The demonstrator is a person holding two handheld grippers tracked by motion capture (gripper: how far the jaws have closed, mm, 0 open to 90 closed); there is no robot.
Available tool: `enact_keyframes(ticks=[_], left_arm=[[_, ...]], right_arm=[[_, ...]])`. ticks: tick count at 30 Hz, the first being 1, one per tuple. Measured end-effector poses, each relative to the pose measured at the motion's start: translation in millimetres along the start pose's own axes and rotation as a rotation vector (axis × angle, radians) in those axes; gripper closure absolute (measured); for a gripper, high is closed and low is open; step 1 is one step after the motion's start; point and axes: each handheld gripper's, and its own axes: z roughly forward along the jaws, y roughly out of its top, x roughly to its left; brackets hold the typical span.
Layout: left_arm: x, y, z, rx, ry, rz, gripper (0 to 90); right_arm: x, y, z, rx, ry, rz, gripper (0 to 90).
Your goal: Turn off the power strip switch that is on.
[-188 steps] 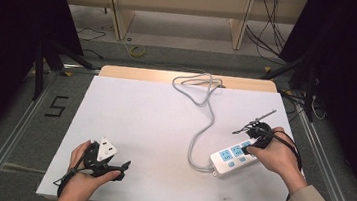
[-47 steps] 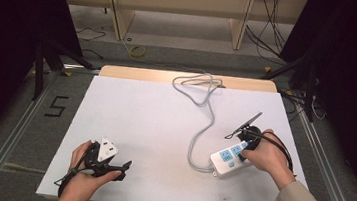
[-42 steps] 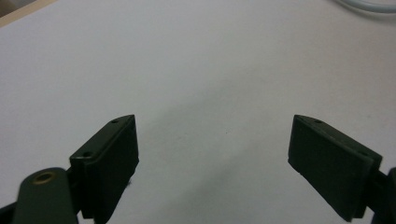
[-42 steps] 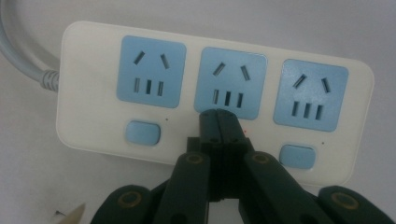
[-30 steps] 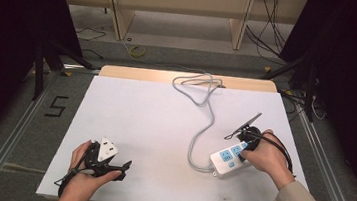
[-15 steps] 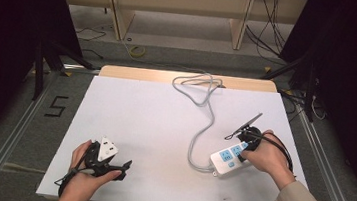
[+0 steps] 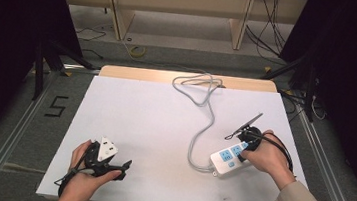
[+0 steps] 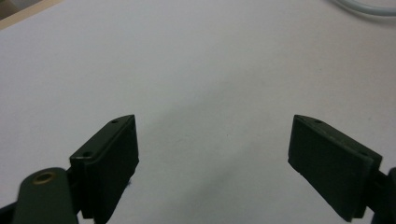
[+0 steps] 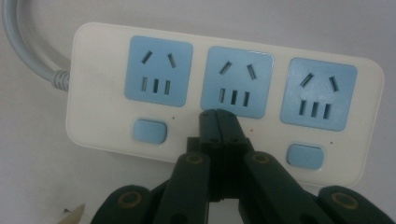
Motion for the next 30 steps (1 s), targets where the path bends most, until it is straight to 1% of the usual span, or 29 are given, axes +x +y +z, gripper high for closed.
enact_keyframes(ticks=[10, 17, 20, 21, 23, 30], left_arm=[[-0.1, 0.1, 0.2, 0.001, 0.000, -0.002, 15.7], [-0.2, 0.1, 0.4, -0.001, 0.000, -0.002, 15.7], [-0.1, 0.1, 0.1, 0.003, -0.001, 0.001, 15.7], [-0.1, 0.1, 0.1, 0.004, 0.000, 0.002, 15.7], [-0.2, 0.0, 0.2, 0.002, -0.001, 0.000, 15.7], [0.0, 0.0, 0.1, 0.004, -0.001, 0.001, 15.7]], right_arm=[[-1.5, -0.2, -0.4, 0.000, 0.012, 0.003, 90.0], [-0.6, -0.2, -0.4, -0.003, 0.006, 0.003, 90.0], [-0.4, 0.1, -3.7, -0.018, 0.011, 0.005, 90.0], [0.3, 0.4, -4.0, -0.012, -0.004, 0.006, 90.0], [0.3, 0.5, -3.2, -0.013, -0.002, -0.004, 90.0], [0.3, 0.6, -3.5, -0.011, 0.000, -0.004, 90.0]])
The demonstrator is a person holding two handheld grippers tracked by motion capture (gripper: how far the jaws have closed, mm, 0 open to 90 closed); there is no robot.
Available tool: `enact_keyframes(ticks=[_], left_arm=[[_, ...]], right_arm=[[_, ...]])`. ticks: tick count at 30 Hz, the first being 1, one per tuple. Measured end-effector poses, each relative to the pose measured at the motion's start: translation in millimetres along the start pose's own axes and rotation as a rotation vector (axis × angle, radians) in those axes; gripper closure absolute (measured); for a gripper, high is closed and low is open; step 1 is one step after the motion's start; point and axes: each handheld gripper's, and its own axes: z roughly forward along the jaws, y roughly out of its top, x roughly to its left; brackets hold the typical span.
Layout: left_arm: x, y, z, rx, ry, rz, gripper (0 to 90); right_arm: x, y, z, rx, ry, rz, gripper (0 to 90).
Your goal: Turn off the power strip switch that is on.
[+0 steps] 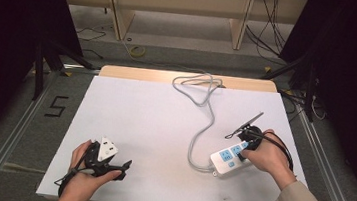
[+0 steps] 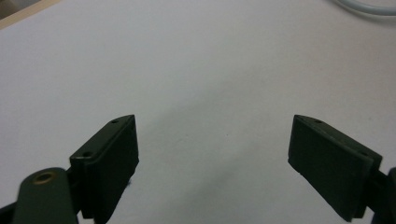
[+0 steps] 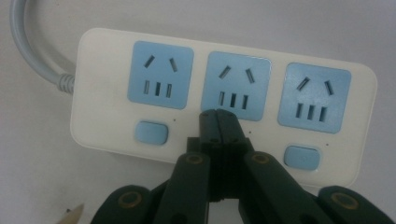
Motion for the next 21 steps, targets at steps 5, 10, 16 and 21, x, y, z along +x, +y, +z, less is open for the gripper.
enact_keyframes(ticks=[5, 10, 16, 21], left_arm=[[-0.1, 0.1, 0.0, 0.000, 0.000, 0.001, 15.7], [-0.1, 0.3, 0.1, -0.001, 0.000, 0.001, 15.7], [0.2, -0.1, 0.2, -0.001, 0.002, 0.002, 15.7], [-0.3, -0.3, 0.7, 0.000, 0.001, 0.002, 15.7]], right_arm=[[-0.1, -0.6, -0.9, -0.008, -0.006, 0.005, 90.0], [-0.8, -1.5, -1.6, -0.025, -0.009, -0.001, 90.0], [-1.2, -3.1, -4.3, -0.056, -0.008, 0.002, 90.0], [-2.1, -5.5, -6.7, -0.091, -0.001, 0.000, 90.0]])
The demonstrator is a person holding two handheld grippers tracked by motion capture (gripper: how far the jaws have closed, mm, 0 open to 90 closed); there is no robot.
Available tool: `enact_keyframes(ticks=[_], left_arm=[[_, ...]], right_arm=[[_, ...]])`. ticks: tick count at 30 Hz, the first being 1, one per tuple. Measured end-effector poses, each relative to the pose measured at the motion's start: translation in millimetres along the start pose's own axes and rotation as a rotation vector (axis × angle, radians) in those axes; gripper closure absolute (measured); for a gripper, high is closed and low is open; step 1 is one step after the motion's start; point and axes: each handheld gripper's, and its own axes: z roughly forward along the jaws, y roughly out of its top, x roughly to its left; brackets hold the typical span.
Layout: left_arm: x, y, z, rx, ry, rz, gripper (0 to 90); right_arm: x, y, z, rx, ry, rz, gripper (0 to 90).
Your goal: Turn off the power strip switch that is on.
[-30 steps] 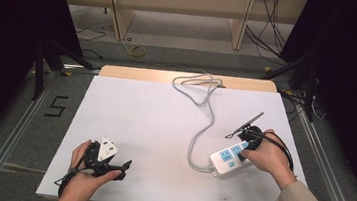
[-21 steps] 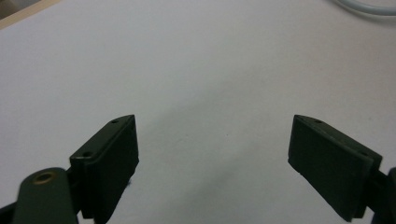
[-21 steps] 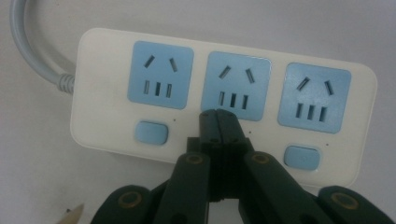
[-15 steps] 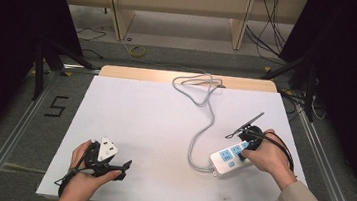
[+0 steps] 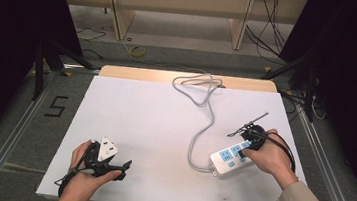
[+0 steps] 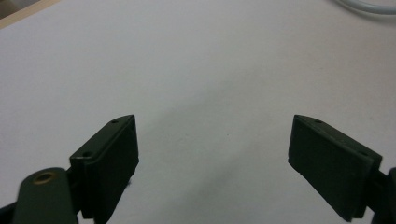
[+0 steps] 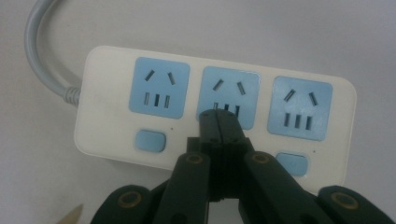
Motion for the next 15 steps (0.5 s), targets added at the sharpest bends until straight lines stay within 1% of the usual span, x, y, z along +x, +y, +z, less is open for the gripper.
enact_keyframes(ticks=[2, 3, 5, 7, 10, 11, 13, 15], left_arm=[[0.0, 0.2, 0.0, 0.000, 0.000, 0.002, 15.7], [-0.2, 0.2, 0.1, -0.002, 0.002, -0.001, 15.7], [-0.1, 0.1, -0.1, -0.003, 0.002, 0.000, 15.7], [-0.1, -0.1, -0.3, -0.002, 0.002, 0.000, 15.7], [-0.1, -0.1, -0.5, 0.000, 0.003, 0.000, 15.7], [-0.1, -0.1, -0.5, 0.000, 0.002, 0.000, 15.7], [-0.2, -0.2, -0.4, 0.000, 0.002, 0.000, 15.7], [-0.3, -0.2, -0.6, 0.001, 0.003, 0.000, 15.7]], right_arm=[[-0.6, -1.8, -0.3, -0.021, 0.004, -0.010, 90.0], [-0.6, -2.8, -0.9, -0.027, 0.015, -0.003, 90.0], [-0.9, -4.8, -1.7, -0.050, 0.003, -0.013, 90.0], [-0.9, -6.8, -3.1, -0.067, 0.007, -0.016, 90.0], [-1.0, -9.2, -5.5, -0.097, -0.010, -0.023, 90.0], [-0.9, -9.9, -6.5, -0.107, -0.007, -0.024, 90.0], [-0.7, -11.0, -8.0, -0.121, -0.016, -0.030, 90.0], [-0.2, -12.4, -7.9, -0.140, -0.008, -0.025, 90.0]])
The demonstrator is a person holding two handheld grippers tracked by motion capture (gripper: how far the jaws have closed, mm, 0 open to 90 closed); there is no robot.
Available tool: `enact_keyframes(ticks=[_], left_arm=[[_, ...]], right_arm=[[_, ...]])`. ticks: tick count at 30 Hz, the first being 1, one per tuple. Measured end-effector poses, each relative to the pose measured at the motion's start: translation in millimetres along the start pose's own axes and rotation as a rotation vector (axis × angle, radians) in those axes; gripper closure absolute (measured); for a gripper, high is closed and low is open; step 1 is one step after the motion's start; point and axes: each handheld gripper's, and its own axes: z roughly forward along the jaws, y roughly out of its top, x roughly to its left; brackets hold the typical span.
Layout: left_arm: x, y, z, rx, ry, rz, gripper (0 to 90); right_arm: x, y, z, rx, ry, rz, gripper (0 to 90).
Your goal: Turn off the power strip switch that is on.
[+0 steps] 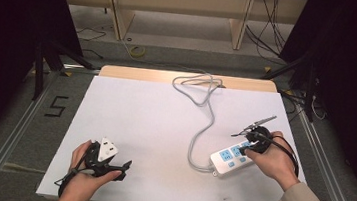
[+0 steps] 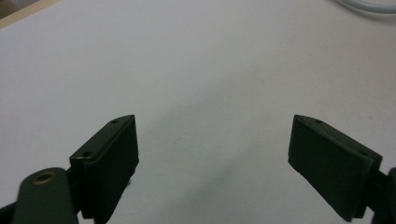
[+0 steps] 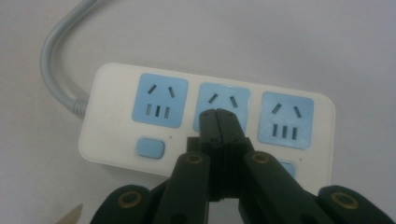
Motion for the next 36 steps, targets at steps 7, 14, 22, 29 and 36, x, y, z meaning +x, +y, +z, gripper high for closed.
enact_keyframes(ticks=[7, 14, 22, 29, 36], left_arm=[[-0.4, -0.4, -0.1, -0.002, 0.000, -0.005, 15.6], [-0.4, -0.6, -0.4, 0.001, -0.001, -0.002, 15.6], [-0.7, -1.0, 0.0, 0.001, -0.003, -0.002, 15.7], [-1.0, -1.3, 0.1, 0.001, -0.007, 0.000, 15.7], [-0.9, -2.4, -0.5, 0.002, -0.017, -0.003, 15.6]], right_arm=[[-1.2, -6.4, 0.1, -0.061, 0.042, -0.006, 90.0], [1.2, -13.0, -2.1, -0.134, 0.092, -0.017, 90.0], [4.4, -21.8, -5.4, -0.223, 0.136, -0.032, 90.0], [11.4, -28.6, -5.3, -0.277, 0.156, -0.064, 90.0], [14.3, -37.2, -5.2, -0.328, 0.161, -0.075, 90.0]])
